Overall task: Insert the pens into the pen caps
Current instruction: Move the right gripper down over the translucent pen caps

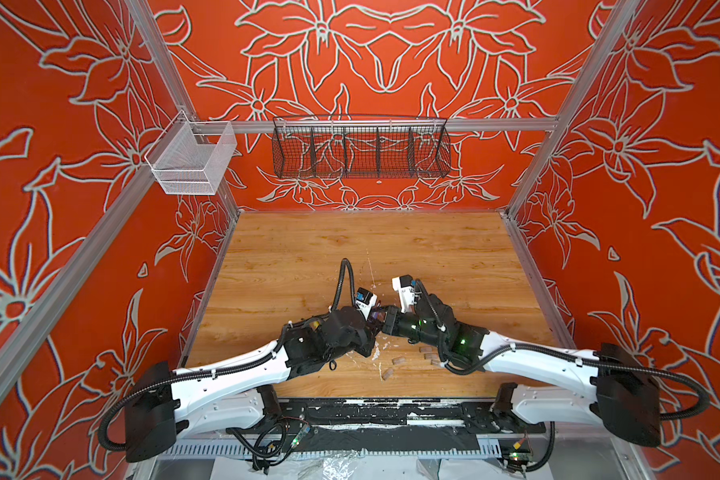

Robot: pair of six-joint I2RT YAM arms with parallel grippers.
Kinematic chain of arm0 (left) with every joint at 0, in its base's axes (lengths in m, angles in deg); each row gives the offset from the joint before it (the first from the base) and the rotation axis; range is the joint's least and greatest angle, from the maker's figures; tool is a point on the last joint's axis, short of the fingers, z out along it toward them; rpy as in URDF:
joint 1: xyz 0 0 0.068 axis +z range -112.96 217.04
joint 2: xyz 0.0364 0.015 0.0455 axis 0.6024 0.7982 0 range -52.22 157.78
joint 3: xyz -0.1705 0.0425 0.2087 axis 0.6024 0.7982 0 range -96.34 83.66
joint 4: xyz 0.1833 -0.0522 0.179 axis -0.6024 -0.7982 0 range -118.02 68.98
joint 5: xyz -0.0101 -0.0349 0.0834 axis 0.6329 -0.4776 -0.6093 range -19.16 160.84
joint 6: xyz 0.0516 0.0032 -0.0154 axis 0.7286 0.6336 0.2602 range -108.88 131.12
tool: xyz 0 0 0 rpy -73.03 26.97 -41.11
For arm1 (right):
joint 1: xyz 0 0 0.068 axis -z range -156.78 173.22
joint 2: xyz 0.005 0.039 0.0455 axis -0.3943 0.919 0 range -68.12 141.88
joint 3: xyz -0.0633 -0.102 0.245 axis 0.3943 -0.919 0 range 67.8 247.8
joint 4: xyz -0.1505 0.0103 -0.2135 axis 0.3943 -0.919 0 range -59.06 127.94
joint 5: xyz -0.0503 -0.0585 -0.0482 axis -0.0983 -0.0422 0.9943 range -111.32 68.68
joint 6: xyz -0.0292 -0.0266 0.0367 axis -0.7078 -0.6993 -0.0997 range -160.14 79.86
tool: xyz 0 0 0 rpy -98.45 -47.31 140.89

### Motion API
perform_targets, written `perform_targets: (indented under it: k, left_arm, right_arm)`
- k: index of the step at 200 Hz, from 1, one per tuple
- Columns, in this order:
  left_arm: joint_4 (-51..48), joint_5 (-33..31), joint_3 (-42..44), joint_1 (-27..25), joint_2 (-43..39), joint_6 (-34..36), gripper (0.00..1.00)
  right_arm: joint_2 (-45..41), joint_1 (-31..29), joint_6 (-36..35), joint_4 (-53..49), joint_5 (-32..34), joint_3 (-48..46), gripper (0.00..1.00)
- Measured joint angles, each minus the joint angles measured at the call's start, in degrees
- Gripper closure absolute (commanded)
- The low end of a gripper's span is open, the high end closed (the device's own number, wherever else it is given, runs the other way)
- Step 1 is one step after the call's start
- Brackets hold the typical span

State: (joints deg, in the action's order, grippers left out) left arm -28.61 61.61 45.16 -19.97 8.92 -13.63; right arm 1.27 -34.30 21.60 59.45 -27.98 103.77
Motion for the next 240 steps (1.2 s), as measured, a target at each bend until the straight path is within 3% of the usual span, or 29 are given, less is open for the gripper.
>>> perform_targets:
  k: [12, 33, 69, 110, 156, 240]
  left_arm:
    - [0.33, -0.48, 0.00, -0.11, 0.17, -0.04, 1.00]
    - [0.39, -2.82, 0.00, -0.26, 0.22, -0.52, 1.00]
    - [0.79, -5.20, 1.25, 0.83, -0.87, -1.05, 1.00]
    - [0.57, -3.78, 4.68, 6.03, -3.85, -1.22, 1.00]
    - [-0.17, -3.67, 5.42, 6.60, -6.01, -0.81, 1.00]
    - [-1.53, -4.22, 5.42, 6.78, -6.93, -0.57, 1.00]
  right_arm:
    - [-0.44, -0.07, -0.02, -0.68, 0.44, 0.00, 0.66]
    - [-3.32, -0.44, -0.50, -4.76, 1.68, 0.00, 0.57]
    - [-12.55, -0.87, -1.46, -19.08, 5.88, -0.02, 0.56]
    - [-17.90, -1.88, -1.05, -34.88, 9.22, -1.97, 0.58]
    - [-15.69, -6.69, 0.92, -44.44, 9.77, -4.13, 0.57]
    - [2.49, -9.11, 1.73, -41.59, 9.27, -3.23, 0.57]
